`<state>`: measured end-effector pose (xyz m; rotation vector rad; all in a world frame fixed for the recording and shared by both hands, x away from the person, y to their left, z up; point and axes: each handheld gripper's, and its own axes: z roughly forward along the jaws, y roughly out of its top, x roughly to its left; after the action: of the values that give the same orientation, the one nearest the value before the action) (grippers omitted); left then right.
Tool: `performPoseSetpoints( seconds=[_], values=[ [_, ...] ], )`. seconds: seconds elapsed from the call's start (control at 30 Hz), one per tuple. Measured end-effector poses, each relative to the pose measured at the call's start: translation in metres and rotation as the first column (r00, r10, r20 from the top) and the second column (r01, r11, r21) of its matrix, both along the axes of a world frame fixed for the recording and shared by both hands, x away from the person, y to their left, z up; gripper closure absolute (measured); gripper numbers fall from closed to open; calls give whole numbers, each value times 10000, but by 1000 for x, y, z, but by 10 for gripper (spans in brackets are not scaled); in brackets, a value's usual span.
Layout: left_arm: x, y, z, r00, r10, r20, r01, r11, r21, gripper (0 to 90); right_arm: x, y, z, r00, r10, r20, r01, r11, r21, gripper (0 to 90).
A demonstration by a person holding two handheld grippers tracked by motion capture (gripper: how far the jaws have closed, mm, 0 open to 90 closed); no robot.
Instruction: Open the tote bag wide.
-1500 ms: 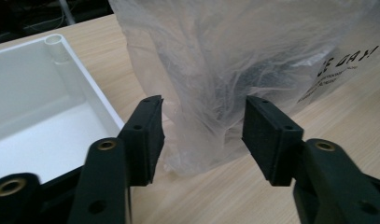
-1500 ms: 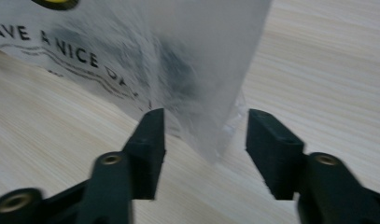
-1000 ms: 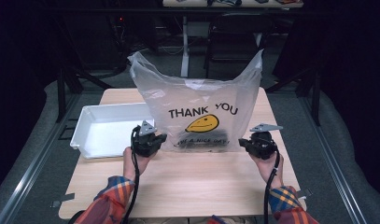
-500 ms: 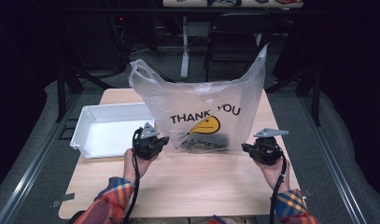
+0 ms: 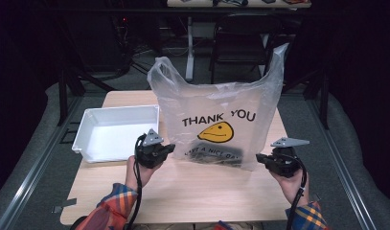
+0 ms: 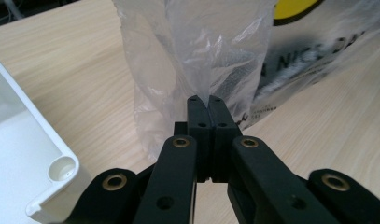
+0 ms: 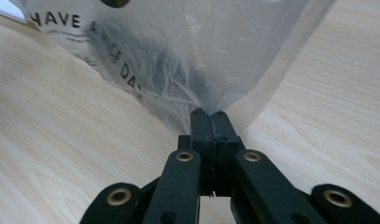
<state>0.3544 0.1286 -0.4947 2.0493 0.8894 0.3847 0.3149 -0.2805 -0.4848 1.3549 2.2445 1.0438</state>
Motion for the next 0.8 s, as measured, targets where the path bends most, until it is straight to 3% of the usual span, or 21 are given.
performPoseSetpoints(
  seconds=[0.07,0.1,0.27,0.3,0.53,0.67,0.7,0.73,0.77,0.8],
  values=[
    [4,-2,-4,9999,-11,-144,14,9998,173,900,4,-2,-6,9996,-93,-268,92,9999,-66,900],
    [8,-5,-9,9997,57,-237,-49,9994,341,900,10,-2,-15,9980,-137,-613,124,9997,-217,900],
    [15,-9,-19,9981,82,-610,-46,9982,596,900,19,-2,-31,9933,-124,-1152,73,9990,-444,900],
    [17,-11,-23,9971,119,-757,-63,9973,733,900,22,-2,-36,9888,-154,-1482,67,9982,-589,900],
    [22,-13,-32,9928,146,-1193,-18,9943,1064,900,29,-2,-48,9808,-233,-1938,97,9974,-709,900],
    [22,-13,-31,9928,129,-1191,-5,9946,1038,887,29,-3,-47,9798,-239,-1988,54,9957,-928,900],
    [22,-12,-29,9938,72,-1113,49,9941,1084,837,29,-3,-47,9788,-261,-2034,70,9956,-937,900],
    [20,-11,-22,9939,149,-1088,-49,9957,921,702,29,-3,-47,9790,-222,-2025,20,9950,-996,900],
    [20,-11,-22,9939,149,-1088,-49,9957,921,646,29,-3,-47,9790,-222,-2025,20,9950,-996,900],
    [18,-10,-14,9971,292,-705,-230,9959,874,580,29,-2,-49,9805,-286,-1946,132,9967,-802,900]
  ],
)
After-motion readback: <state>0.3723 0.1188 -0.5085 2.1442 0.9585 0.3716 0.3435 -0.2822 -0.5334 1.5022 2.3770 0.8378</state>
